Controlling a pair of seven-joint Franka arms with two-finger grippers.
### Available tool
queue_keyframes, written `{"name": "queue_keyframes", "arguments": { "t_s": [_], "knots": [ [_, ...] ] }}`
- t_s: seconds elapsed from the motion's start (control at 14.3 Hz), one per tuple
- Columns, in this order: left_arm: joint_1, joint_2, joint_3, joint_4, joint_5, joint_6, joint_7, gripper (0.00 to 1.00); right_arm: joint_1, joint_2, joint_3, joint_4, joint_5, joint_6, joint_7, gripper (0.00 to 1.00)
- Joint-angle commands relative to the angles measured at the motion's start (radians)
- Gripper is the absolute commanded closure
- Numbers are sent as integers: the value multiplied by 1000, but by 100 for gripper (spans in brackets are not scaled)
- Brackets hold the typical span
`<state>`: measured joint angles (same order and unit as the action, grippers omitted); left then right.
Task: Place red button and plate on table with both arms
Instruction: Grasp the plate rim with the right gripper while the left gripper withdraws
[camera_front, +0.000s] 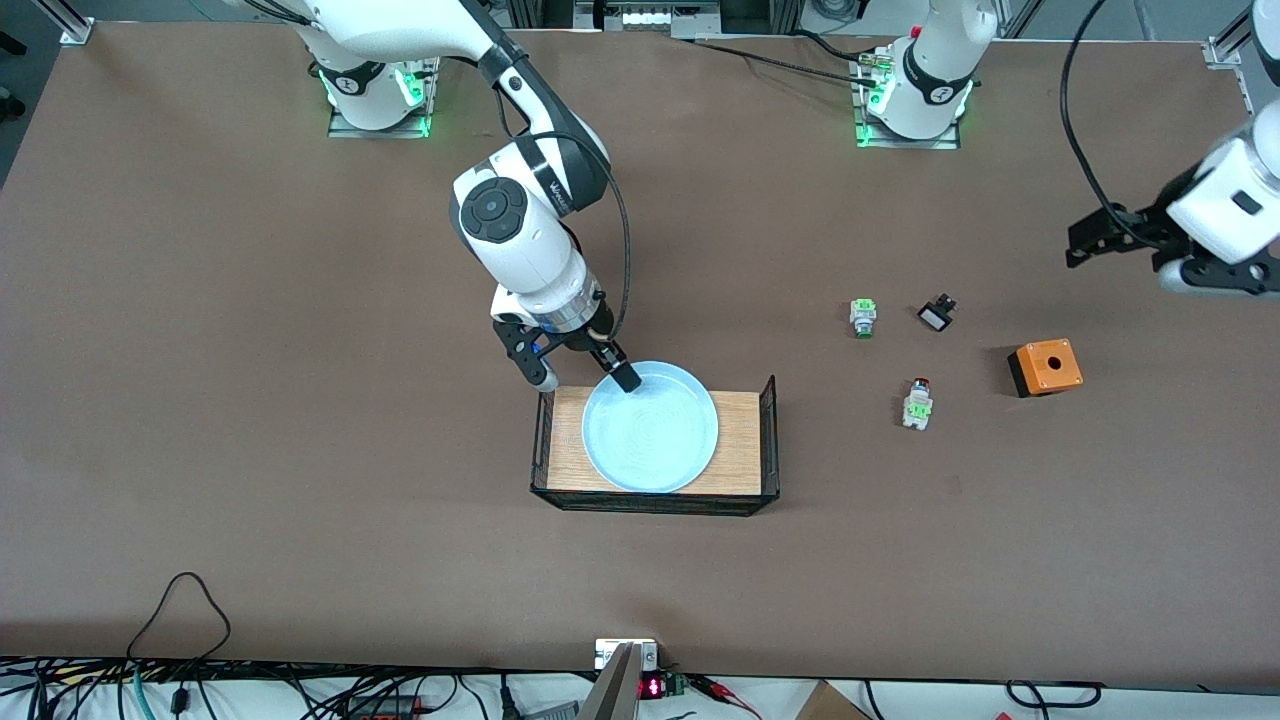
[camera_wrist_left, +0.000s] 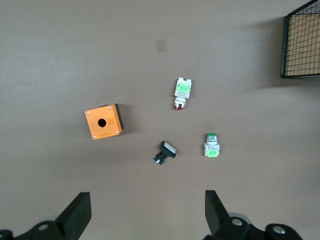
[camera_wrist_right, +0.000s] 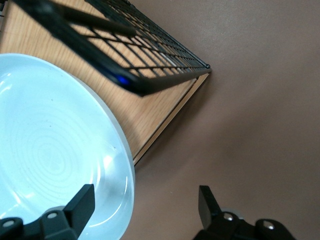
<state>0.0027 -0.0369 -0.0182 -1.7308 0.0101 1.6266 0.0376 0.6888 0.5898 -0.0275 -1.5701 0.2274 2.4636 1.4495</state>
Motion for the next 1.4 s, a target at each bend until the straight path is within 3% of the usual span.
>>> {"name": "queue_keyframes", "arguments": {
  "t_s": [0.0, 0.28, 0.56, 0.7, 1.33],
  "knots": [
    [-23, -50, 23, -56, -12, 41, -15, 0, 20, 18, -19, 22, 6, 12, 14, 34],
    [-30, -95, 21, -49, -13, 33, -18, 0, 21, 21, -19, 22, -11, 11, 3, 68],
    [-32, -72, 4, 36, -7, -117, -2, 0, 34, 28, -19, 22, -46, 11, -1, 96],
    [-32, -37, 6, 89, -13, -120, -2, 0, 34, 27, -29, 34, -43, 12, -6, 100],
    [-27, 22, -16, 123, 27, -48, 1, 0, 55, 10, -31, 41, -37, 9, -6, 100]
  ]
}}
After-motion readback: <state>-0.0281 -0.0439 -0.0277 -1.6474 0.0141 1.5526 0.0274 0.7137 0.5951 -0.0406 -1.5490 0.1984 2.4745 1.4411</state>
